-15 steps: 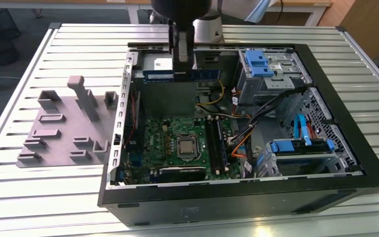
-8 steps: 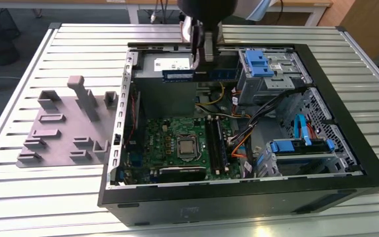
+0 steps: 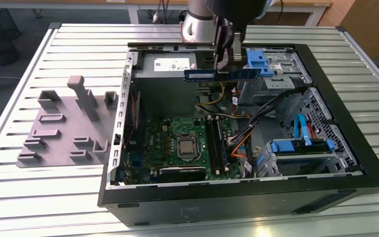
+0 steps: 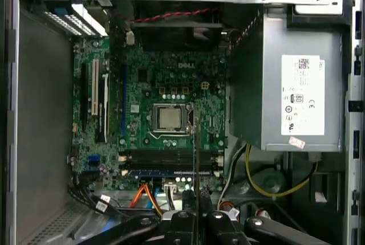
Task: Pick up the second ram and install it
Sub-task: 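Pick up the second ram and move it above second insertion slot, then insert the second ram into the second slot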
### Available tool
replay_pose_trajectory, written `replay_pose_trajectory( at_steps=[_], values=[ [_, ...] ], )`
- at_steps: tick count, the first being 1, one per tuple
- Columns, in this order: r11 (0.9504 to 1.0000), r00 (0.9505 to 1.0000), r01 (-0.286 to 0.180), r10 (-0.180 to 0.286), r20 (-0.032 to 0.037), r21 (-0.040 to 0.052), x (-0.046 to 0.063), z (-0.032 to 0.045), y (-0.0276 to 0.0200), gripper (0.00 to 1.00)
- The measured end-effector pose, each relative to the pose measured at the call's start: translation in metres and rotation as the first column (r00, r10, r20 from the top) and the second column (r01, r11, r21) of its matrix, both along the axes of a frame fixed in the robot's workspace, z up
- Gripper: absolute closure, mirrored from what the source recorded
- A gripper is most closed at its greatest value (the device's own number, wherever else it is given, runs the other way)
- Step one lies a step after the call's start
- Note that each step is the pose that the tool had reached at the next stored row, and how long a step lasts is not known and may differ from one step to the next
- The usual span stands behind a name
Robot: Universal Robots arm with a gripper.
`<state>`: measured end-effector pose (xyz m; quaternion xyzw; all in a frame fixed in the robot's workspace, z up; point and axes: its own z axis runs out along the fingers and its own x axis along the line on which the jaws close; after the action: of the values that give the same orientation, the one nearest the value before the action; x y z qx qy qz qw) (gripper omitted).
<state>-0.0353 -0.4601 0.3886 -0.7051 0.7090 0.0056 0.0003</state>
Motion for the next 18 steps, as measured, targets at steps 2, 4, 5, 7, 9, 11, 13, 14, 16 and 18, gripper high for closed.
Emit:
replay_pose_trajectory(
  at_steps=[2, 4, 5, 7, 9, 11, 13, 14, 16, 18],
  values=[
    [1.0000, 1.0000, 0.000, 0.000, 0.0000, 0.0001, 0.0005, 0.0000, 0.0000, 0.86],
    [1.0000, 1.0000, 0.000, 0.000, 0.0000, 0.0001, 0.0014, -0.0001, 0.0000, 0.86],
    [1.0000, 1.0000, 0.000, 0.000, 0.0000, 0.0001, 0.0022, 0.0000, 0.0000, 0.86],
    [1.0000, 1.0000, 0.000, 0.000, 0.0000, 0.0001, 0.0023, 0.0000, 0.0000, 0.86],
    [1.0000, 1.0000, 0.000, 0.000, 0.0000, 0.0001, 0.0025, -0.0001, 0.0000, 0.86],
    [1.0000, 1.0000, 0.000, 0.000, 0.0000, 0.0001, 0.0026, 0.0000, 0.0000, 0.86],
    [1.0000, 1.0000, 0.000, 0.000, 0.0000, 0.0001, 0.0027, 0.0000, 0.0000, 0.86],
    [1.0000, 1.0000, 0.000, 0.000, 0.0000, 0.0001, 0.0026, -0.0001, 0.0000, 0.86],
    [1.0000, 1.0000, 0.002, -0.002, 0.0000, 0.0001, 0.0027, 0.0000, 0.0000, 0.86],
    [1.0000, 1.0000, 0.007, -0.007, 0.0000, 0.0000, 0.0026, -0.0001, 0.0000, 0.86]
  ],
)
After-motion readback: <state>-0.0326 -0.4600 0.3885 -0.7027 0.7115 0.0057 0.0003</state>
